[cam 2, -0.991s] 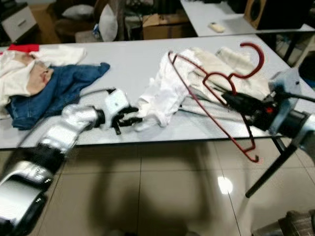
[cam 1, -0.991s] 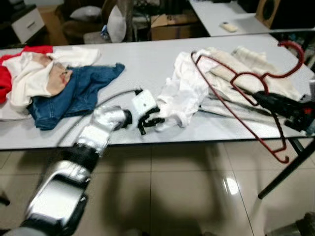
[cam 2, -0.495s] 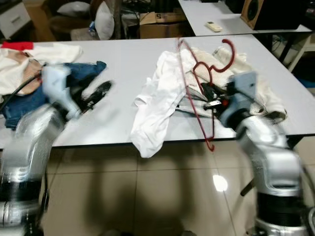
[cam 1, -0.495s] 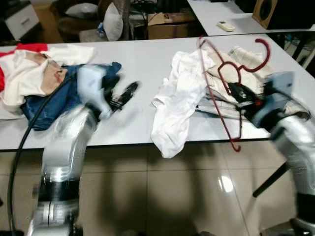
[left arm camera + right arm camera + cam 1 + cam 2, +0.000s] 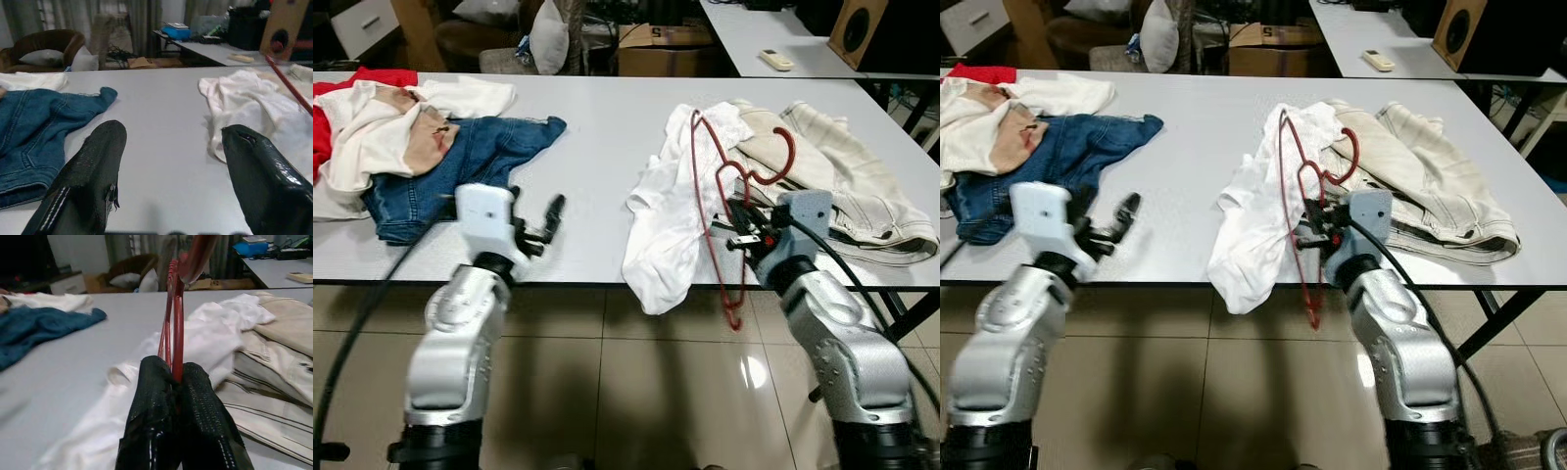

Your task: Hang hanger

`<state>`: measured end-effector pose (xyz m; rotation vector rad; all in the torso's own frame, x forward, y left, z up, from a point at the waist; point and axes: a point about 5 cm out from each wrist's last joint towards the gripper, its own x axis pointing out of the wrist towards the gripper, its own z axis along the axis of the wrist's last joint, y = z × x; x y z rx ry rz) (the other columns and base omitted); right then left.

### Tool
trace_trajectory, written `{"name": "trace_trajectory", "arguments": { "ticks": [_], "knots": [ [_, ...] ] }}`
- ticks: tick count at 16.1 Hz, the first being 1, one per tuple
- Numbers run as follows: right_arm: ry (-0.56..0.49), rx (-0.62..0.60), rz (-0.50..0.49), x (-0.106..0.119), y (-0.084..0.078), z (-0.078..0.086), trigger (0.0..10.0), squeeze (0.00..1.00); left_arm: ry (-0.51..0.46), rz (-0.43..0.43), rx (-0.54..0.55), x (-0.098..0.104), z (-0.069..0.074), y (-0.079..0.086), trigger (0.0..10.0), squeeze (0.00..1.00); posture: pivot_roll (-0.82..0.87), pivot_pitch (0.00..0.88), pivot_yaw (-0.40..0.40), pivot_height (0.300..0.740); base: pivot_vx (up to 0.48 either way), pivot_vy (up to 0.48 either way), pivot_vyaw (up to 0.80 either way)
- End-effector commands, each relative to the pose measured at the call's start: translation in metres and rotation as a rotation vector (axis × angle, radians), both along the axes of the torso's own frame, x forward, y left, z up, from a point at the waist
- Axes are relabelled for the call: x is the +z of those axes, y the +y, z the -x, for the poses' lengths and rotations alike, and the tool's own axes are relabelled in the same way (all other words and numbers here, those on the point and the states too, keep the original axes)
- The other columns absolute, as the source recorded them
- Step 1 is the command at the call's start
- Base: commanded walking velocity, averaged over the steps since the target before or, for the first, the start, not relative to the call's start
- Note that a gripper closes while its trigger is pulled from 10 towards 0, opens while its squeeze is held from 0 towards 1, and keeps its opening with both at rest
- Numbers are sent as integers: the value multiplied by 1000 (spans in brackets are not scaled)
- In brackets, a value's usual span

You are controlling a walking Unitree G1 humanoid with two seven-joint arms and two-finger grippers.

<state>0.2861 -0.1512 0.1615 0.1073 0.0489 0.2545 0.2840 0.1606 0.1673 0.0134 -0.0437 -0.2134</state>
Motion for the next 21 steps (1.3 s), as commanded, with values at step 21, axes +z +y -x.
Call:
{"name": "trace_trajectory", "arguments": {
  "ticks": [21],
  "knots": [
    [61,-63,-76,-13,8,-4,10000,0,39,-68,4,-6,-4,-5,10000,0,-53,0,27,740,0,340,-114]
  ]
}}
